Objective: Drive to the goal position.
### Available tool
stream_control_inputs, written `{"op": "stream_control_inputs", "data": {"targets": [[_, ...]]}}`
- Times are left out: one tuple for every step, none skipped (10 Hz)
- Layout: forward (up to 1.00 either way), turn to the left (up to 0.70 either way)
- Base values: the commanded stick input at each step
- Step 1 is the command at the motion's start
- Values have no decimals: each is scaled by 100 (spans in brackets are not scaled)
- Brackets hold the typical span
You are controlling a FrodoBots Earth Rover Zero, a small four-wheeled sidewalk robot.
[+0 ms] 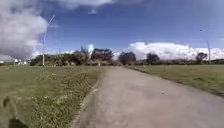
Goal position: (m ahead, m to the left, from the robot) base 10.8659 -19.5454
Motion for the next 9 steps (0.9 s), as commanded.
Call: {"op": "stream_control_inputs", "data": {"targets": [[70,0],[70,0],[70,0],[70,0],[70,0],[70,0],[70,0],[70,0],[70,0]]}}
